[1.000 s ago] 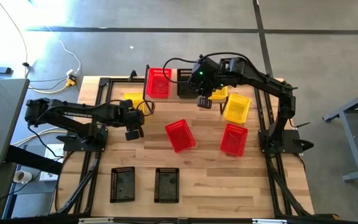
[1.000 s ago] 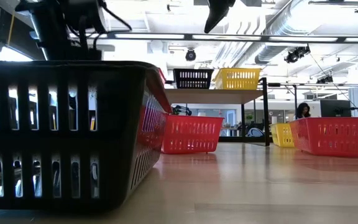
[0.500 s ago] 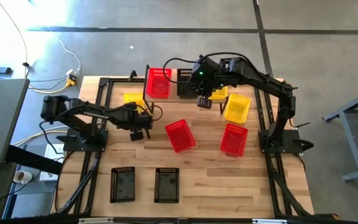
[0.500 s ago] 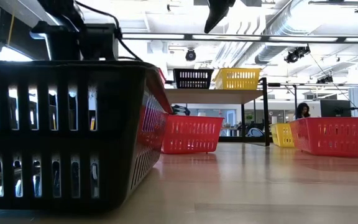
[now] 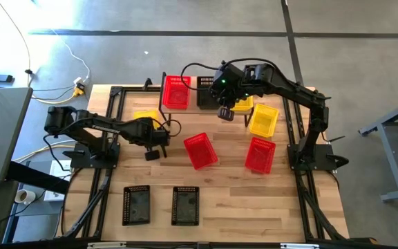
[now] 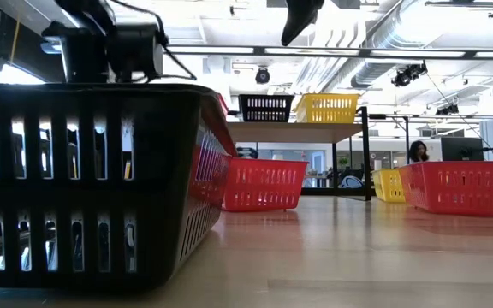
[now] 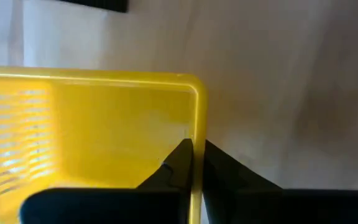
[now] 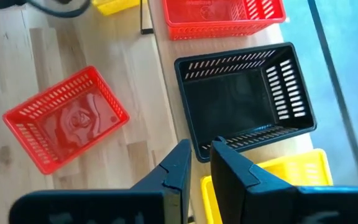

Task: Stack baskets on shelf by color
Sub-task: Stack the left yellow bin on the top of the yellow bin on the shelf

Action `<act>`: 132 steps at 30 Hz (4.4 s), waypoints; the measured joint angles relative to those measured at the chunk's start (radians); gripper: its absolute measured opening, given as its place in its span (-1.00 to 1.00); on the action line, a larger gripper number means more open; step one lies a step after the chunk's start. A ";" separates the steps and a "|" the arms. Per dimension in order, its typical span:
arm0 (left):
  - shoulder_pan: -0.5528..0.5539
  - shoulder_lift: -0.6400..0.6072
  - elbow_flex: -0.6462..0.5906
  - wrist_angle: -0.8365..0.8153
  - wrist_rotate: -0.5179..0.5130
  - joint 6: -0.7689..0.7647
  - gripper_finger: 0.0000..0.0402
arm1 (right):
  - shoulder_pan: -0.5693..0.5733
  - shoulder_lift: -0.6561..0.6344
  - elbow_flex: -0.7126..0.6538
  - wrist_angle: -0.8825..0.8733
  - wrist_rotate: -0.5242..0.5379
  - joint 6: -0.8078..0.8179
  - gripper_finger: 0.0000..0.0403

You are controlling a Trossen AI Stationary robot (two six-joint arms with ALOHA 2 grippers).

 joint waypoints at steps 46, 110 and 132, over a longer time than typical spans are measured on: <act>-0.644 -0.169 0.572 -0.149 -0.388 0.316 -1.00 | 0.392 0.000 0.000 0.113 0.057 0.840 -0.77; -0.277 -0.019 0.575 -0.106 -0.694 0.800 -1.00 | 0.173 0.126 0.000 0.498 0.259 1.015 -0.34; -0.277 -0.019 0.575 -0.096 -0.588 0.748 -0.68 | 0.163 0.129 0.000 0.486 0.267 0.962 -0.99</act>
